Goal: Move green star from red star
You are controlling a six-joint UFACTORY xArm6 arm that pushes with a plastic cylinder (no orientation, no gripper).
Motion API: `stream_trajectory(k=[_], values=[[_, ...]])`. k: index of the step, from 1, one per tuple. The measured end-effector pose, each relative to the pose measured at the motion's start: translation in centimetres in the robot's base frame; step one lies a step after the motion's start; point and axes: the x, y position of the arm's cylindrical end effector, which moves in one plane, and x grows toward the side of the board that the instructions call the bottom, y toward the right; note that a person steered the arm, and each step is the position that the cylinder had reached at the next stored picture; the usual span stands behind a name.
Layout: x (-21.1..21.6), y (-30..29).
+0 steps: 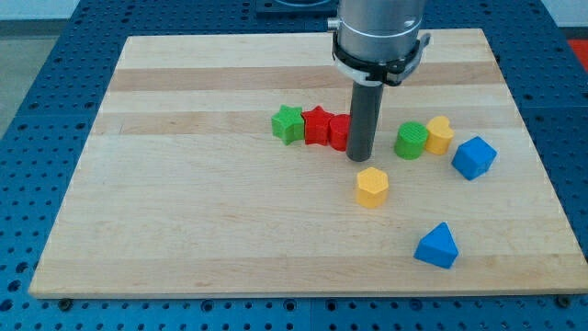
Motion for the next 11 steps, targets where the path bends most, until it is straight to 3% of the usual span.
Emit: stream_trajectory(k=[2, 4, 9, 11], values=[[0.8, -1.5], [0.8, -8.3], [-9.2, -11.4], [-11.3, -13.9]])
